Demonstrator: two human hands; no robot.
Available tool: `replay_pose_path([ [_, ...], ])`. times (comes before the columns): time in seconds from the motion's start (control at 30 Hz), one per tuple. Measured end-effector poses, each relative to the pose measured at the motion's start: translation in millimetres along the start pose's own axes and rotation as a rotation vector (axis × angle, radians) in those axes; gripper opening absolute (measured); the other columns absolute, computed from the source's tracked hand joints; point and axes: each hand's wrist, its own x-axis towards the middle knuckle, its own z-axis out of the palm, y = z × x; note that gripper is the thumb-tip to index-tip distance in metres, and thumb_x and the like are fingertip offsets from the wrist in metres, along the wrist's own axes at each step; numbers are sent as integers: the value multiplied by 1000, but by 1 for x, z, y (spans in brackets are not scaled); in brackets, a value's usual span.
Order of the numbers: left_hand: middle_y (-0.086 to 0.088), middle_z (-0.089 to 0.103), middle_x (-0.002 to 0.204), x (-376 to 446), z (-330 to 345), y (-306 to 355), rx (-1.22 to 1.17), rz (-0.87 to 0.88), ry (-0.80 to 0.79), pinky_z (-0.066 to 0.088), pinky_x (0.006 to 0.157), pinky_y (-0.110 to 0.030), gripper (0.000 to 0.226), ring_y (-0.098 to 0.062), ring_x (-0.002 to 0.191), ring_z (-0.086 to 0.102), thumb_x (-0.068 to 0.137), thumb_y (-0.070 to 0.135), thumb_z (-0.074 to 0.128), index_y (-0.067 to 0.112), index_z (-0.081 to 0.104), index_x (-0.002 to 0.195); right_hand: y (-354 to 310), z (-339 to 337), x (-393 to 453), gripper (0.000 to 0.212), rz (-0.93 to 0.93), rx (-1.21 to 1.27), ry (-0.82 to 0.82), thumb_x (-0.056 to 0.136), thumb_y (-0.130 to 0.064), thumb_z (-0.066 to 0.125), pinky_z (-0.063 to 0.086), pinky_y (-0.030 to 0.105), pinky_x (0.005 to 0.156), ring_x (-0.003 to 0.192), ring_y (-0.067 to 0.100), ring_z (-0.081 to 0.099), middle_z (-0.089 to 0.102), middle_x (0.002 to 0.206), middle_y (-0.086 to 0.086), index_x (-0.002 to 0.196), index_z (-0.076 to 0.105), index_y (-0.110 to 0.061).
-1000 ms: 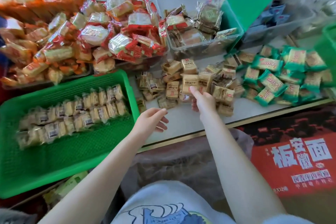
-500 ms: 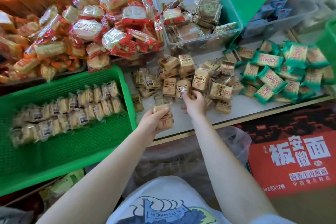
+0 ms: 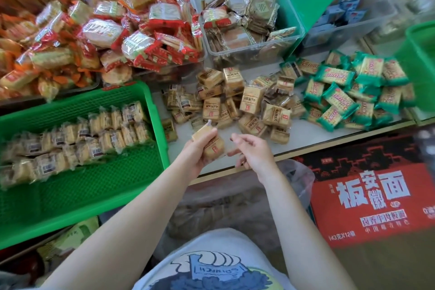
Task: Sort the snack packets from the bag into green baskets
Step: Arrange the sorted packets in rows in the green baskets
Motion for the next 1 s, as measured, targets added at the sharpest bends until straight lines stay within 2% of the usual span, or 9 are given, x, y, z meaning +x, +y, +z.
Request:
replay_pose_path([
  [0.13,0,75,79,1,-5,-6,10,-67,54,49,104,-49,23,-18,71,74,88,26,74,21,61,107,12,-18,21,24,104,86,451,96,-32,64,47,29,50,57,16,66,67,96,1,111,53,-17],
  [0.33,-2,74,78,-4,-18,-18,23,-119,100,59,57,-28,23,-16,69,73,88,25,74,16,60,104,12,5,54,50,128,147,630,88,-41,74,62,46,77,90,29,72,62,114,5,113,39,-16],
  [0.4,-2,75,82,-7,-22,-22,40,-132,107,59,60,-29,27,-16,73,74,87,29,76,17,61,106,12,10,59,55,128,168,701,86,-34,78,57,41,89,107,32,66,60,127,12,118,40,-12],
  [0.53,-2,76,86,-9,-27,-26,65,-126,102,59,69,-31,33,-18,78,74,85,33,76,19,61,110,13,4,60,59,166,187,689,84,-24,81,48,34,88,117,31,61,57,131,14,124,41,-7],
  [0.73,-4,76,88,-13,-29,-28,56,-127,71,53,96,-43,32,-20,78,75,86,31,75,18,62,111,29,5,50,42,167,144,685,88,-21,77,48,33,82,98,26,60,60,119,10,114,48,-7],
  [0.8,-6,76,94,-18,-28,-30,68,-133,62,58,88,-41,35,-23,84,74,84,32,76,17,62,113,36,6,49,39,190,194,685,86,-27,79,53,36,85,98,26,64,64,113,6,108,54,-6],
  [0.87,-11,75,105,-23,-30,-30,57,-125,69,58,89,-43,49,-30,96,73,76,33,80,15,61,118,42,6,49,35,234,269,655,85,-34,79,57,38,69,81,25,67,71,101,10,97,62,-5],
  [0.93,-16,72,115,-26,-33,-31,58,-125,61,53,100,-49,65,-35,107,70,68,35,83,13,59,125,45,7,45,34,259,345,613,87,-34,77,45,29,48,59,18,58,70,85,10,97,67,-3],
  [1.0,-17,71,119,-29,-34,-30,68,-114,59,54,97,-47,63,-35,109,69,74,34,81,13,58,128,47,6,44,29,280,409,589,90,-27,75,38,25,45,52,14,50,66,78,7,102,67,-2],
])
